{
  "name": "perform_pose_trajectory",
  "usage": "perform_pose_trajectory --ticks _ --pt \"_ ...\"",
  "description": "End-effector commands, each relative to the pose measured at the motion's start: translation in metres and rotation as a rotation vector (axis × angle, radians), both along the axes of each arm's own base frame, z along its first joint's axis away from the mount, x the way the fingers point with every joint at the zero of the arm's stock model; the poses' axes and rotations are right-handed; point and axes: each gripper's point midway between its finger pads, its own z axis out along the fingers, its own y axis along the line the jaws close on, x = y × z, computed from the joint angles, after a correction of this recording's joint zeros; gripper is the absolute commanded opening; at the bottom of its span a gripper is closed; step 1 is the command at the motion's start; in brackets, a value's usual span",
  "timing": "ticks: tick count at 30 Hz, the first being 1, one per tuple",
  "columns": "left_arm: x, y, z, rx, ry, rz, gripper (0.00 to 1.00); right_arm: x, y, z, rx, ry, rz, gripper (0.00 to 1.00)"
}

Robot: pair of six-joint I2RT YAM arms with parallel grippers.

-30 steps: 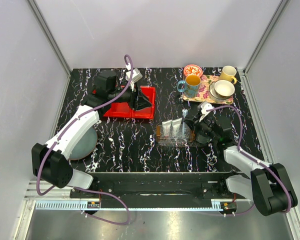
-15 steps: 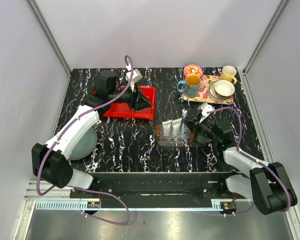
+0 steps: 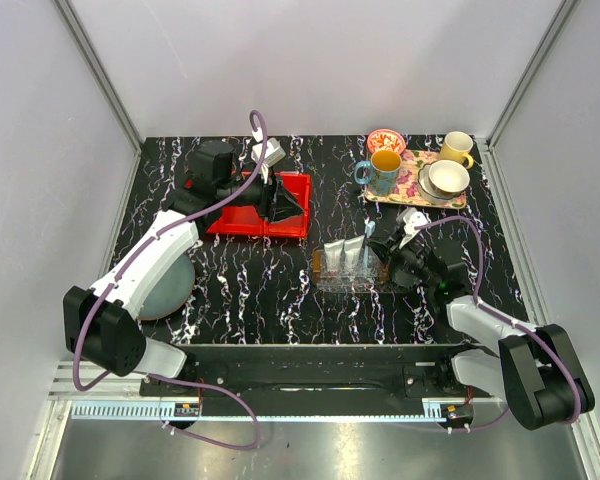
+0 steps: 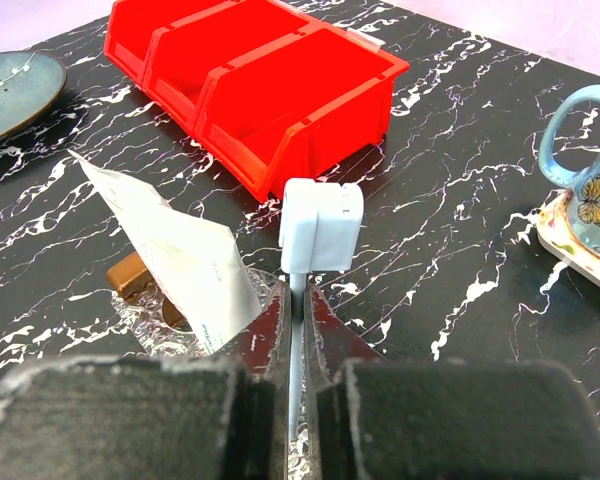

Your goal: Prepare toiletry sets of a toothbrush and toothpaste on the tray

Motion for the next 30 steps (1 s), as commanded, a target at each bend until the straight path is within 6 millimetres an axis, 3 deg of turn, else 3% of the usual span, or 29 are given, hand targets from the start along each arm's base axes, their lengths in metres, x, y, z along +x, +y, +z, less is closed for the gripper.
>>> perform_pose_trajectory --ticks 1,30 --pt "0.0001 -0.0021 0.0295 -0.044 -0.084 -0.028 0.47 0.0 -0.0001 0.0186 0.003 -0.097 0.015 0.0" --pt "-0.0003 -0.0024 0.0281 -0.043 -0.079 -0.032 0.47 -0.0022 -0.001 0.0225 -0.003 -0.127 0.022 0.0"
